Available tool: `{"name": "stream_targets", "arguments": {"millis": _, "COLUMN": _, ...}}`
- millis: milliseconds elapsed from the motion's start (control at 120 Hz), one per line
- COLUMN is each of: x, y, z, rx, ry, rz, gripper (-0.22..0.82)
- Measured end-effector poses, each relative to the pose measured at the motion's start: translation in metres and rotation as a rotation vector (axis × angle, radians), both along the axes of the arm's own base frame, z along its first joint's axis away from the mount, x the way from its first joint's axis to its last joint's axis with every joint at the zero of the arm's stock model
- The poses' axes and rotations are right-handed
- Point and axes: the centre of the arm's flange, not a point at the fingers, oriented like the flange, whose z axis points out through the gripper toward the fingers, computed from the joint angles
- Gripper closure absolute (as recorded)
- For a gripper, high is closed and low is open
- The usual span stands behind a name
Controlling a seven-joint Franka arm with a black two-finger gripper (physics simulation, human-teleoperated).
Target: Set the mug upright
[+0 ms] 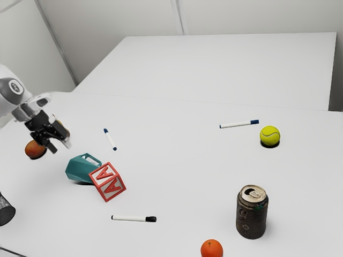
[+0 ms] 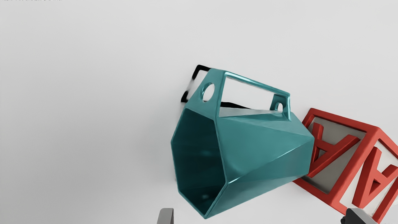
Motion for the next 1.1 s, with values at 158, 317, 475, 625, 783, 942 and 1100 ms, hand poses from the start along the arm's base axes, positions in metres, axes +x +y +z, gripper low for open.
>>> {"name": "stream_targets", "arguments": {"millis": 158, "x": 0.007, "y": 0.019, "z": -0.02, "rx": -0.034, "ry": -0.032, "rz": -0.057, "gripper": 0.0}}
{"name": "stream_targets", "arguments": {"millis": 317, "x": 0.017, "y": 0.037, "z": -0.039, "rx": -0.093, "ry": -0.057, "rz": -0.094, "gripper": 0.0}}
{"name": "stream_targets", "arguments": {"millis": 475, "x": 0.017, "y": 0.038, "z": -0.059, "rx": -0.171, "ry": -0.064, "rz": -0.125, "gripper": 0.0}}
{"name": "stream_targets", "arguments": {"millis": 625, "x": 0.014, "y": 0.03, "z": -0.077, "rx": -0.241, "ry": -0.057, "rz": -0.156, "gripper": 0.0}}
{"name": "stream_targets", "arguments": {"millis": 783, "x": 0.013, "y": 0.024, "z": -0.081, "rx": -0.285, "ry": -0.068, "rz": -0.182, "gripper": 0.0}}
{"name": "stream_targets", "arguments": {"millis": 942, "x": 0.006, "y": 0.015, "z": -0.087, "rx": -0.358, "ry": -0.057, "rz": -0.198, "gripper": 0.05}}
{"name": "stream_targets", "arguments": {"millis": 1100, "x": -0.002, "y": 0.011, "z": -0.095, "rx": -0.411, "ry": -0.042, "rz": -0.201, "gripper": 0.28}}
